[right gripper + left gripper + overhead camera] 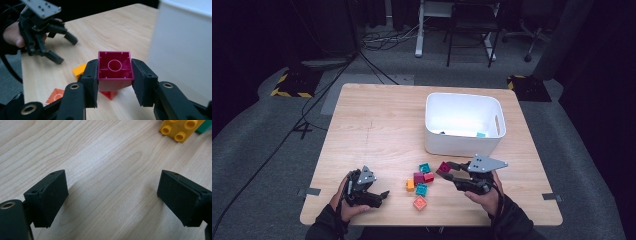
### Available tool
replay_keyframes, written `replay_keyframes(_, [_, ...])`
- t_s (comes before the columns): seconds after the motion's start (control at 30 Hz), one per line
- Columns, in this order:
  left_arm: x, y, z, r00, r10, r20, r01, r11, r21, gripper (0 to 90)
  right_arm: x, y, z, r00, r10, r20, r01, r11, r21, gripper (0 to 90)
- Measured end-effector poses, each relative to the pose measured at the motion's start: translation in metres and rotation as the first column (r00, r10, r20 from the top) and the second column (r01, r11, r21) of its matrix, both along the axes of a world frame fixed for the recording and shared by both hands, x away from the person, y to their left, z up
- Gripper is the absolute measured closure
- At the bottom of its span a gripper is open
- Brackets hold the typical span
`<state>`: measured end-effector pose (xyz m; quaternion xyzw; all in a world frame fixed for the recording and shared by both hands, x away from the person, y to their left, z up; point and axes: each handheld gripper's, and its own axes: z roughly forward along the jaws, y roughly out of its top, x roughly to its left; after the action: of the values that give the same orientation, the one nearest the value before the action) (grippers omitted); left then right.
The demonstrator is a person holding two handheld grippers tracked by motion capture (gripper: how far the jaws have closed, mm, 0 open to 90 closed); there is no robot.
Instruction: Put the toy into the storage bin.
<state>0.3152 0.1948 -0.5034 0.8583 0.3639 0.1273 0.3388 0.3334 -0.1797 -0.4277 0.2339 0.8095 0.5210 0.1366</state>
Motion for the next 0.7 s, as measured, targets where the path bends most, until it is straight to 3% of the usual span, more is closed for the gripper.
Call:
replay_keyframes(0.33, [0.0,0.0,0.0,1.0,-0.001,0.0,0.001,1.0,0.0,10.0,0.008,-0.041,0.027,0.9929,-0.106,0.054,0.105,0.9943,0.02,59.3])
replay_keyframes(0.47, [0.0,0.0,0.0,1.0,-0.001,0.0,0.001,1.0,0.0,10.0,0.012,-0.054,0.041,0.9845,-0.151,0.088,0.149,0.9883,0.032,59.3])
replay_keyframes(0.7, [0.0,0.0,0.0,1.0,-0.001,0.0,0.001,1.0,0.001,10.0,0.022,-0.072,0.065,0.9673,-0.23,0.107,0.225,0.9728,0.057,59.4])
